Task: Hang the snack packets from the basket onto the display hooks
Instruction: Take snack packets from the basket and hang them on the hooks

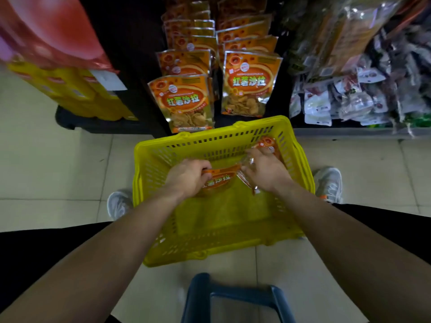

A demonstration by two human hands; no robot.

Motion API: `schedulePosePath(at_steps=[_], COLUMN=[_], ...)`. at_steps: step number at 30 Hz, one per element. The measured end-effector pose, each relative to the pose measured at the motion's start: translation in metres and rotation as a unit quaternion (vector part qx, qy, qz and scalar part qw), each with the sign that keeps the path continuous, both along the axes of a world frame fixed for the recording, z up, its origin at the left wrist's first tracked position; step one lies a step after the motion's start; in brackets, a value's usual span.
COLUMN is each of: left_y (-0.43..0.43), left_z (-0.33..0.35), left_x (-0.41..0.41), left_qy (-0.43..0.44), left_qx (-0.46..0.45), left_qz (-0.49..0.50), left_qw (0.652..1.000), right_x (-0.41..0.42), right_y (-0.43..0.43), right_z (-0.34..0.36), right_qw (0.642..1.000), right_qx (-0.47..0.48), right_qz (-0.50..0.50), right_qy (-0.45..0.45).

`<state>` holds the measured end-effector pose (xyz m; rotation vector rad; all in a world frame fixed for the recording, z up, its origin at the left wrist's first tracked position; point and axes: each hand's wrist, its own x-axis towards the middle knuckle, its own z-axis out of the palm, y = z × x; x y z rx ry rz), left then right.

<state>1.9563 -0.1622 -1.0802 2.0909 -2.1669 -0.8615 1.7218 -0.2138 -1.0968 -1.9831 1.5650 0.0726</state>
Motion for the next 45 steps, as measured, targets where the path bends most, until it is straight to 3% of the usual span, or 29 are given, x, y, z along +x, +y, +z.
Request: schedulePosePath(at_steps=[4,9,17,20,25,29,31,36,42,45], left_y=[-0.014,-0.024,-0.030,-0.030,-0.029,-0.025,-0.022,-0.013,-0.003,-0.005], left_z=[-0.017,-0.035,-0.056,-0.058,-0.056,-0.053,-0.050,-0.040,-0.033,-0.031], left_x=[-0.010,-0.013,-0.004,0.000,0.010,0.018,0.023,0.033,0.035,0.043], left_qy=[-0.017,-0.016,0.015,0.022,0.012,0.016,0.010,0.006,0.022,-0.007], left_qx=[0.005,0.002,0.006,0.011,0.013,0.045,0.062,0.066,0.059,0.035], left_qz=[-0.008,-0.012,0.028,0.028,0.048,0.056,0.054,0.076,0.084,0.078], left_qw=[1.000,1.000,0.999,0.999,0.999,0.997,0.997,0.995,0.995,0.996], right_x=[-0.032,-0.015,-0.015,-0.012,-0.006,-0.009,-0.019,-0.022,0.012,0.021], right_y=[-0.007,-0.003,-0.002,-0.003,-0.005,0.010,0.023,0.029,0.016,0.021], right_z=[-0.023,-0.049,-0.085,-0.094,-0.101,-0.111,-0.119,-0.134,-0.154,-0.157], right_qw=[0.992,0.986,0.981,0.985,0.991,0.986,0.984,0.979,0.975,0.983], right_qx=[0.030,0.032,0.048,0.070,0.003,0.106,0.150,0.165,0.201,0.104], right_qz=[-0.119,-0.159,-0.186,-0.159,-0.125,-0.130,-0.092,-0.110,0.088,0.143], right_qy=[0.033,-0.024,0.000,0.011,0.055,0.002,0.023,0.045,0.034,0.050])
